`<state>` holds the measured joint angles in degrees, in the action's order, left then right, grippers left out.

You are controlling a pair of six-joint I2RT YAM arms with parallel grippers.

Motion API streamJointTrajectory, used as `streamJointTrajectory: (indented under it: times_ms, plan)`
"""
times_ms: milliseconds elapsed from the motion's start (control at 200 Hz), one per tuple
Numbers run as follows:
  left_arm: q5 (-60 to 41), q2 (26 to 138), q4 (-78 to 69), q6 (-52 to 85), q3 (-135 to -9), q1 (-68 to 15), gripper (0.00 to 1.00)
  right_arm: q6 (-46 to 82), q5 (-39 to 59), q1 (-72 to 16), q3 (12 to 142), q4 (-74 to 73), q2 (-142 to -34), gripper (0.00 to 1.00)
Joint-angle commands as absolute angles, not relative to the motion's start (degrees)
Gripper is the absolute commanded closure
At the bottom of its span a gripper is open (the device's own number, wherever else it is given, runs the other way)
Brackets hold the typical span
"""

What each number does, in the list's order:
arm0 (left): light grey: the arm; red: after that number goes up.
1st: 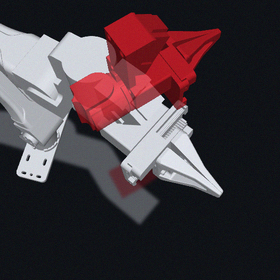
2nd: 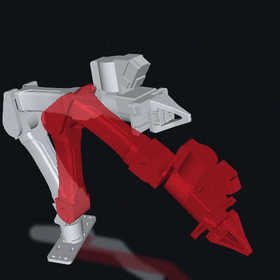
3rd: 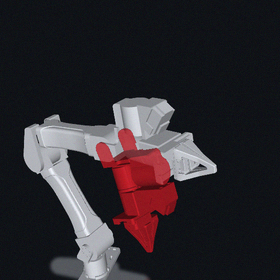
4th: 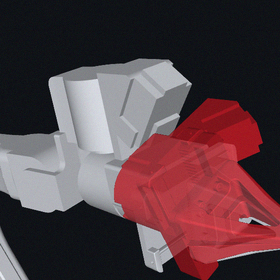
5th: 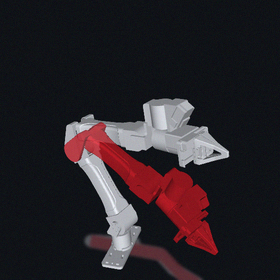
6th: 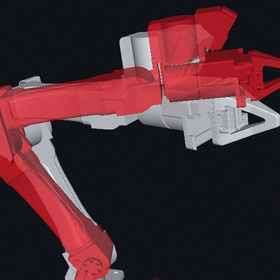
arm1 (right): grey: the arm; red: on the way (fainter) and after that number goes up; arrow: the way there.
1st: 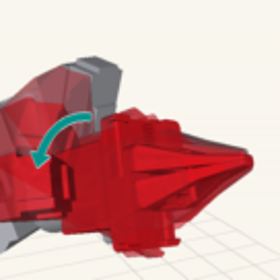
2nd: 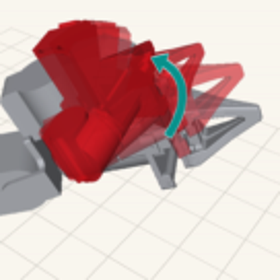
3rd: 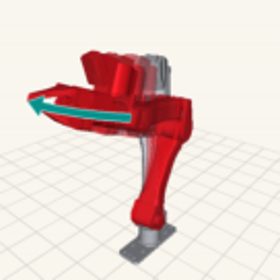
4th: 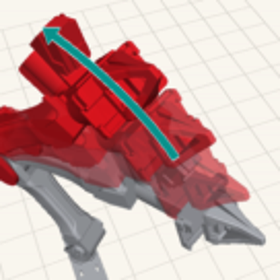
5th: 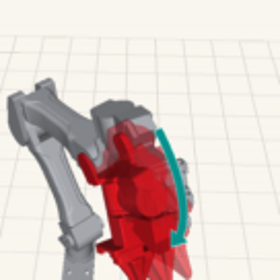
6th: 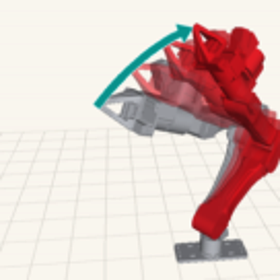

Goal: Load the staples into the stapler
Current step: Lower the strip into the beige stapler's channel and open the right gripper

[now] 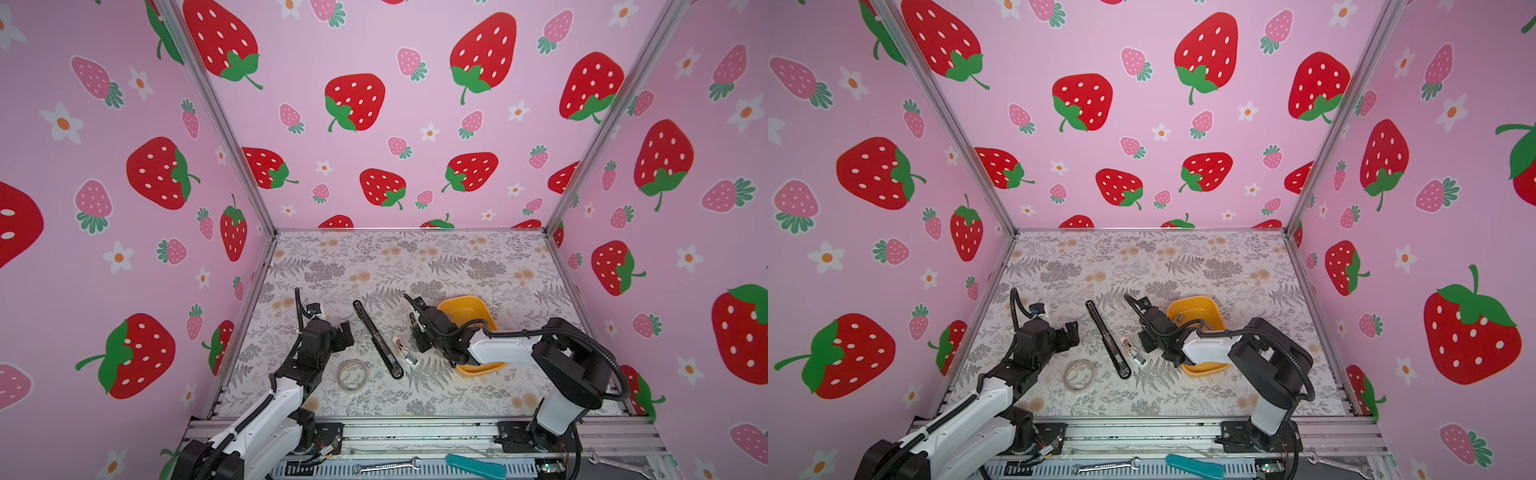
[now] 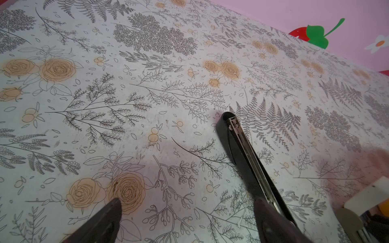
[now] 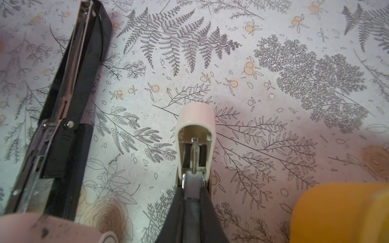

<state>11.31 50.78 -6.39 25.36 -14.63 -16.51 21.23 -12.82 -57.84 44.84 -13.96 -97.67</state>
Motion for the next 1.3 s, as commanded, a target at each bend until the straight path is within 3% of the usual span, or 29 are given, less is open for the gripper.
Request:
streamJointTrajectory:
  times_ms: [0,485,875,1055,1295]
  plan:
    - [11.34,50.98,-6.68,25.86,-16.7,-16.61,0.01,22.04,-13.62,-57.57,44.19,-13.33,-97.34,0.92]
    - [11.34,50.84,-6.7,25.84,-16.72,-16.61,0.01,23.72,-12.68,-57.66,40.7,-13.49,-94.96,0.9]
    - [11.23,50.8,-6.69,25.84,-16.66,-16.61,0.01,23.63,-12.52,-57.66,40.36,-13.32,-93.83,0.66]
    - [11.24,50.87,-6.73,25.82,-16.68,-16.61,0.01,23.2,-14.01,-57.71,39.94,-13.36,-91.97,0.66]
    - [11.17,50.89,-6.7,25.84,-16.7,-16.61,0.01,23.55,-15.57,-57.66,39.65,-12.88,-91.81,0.76]
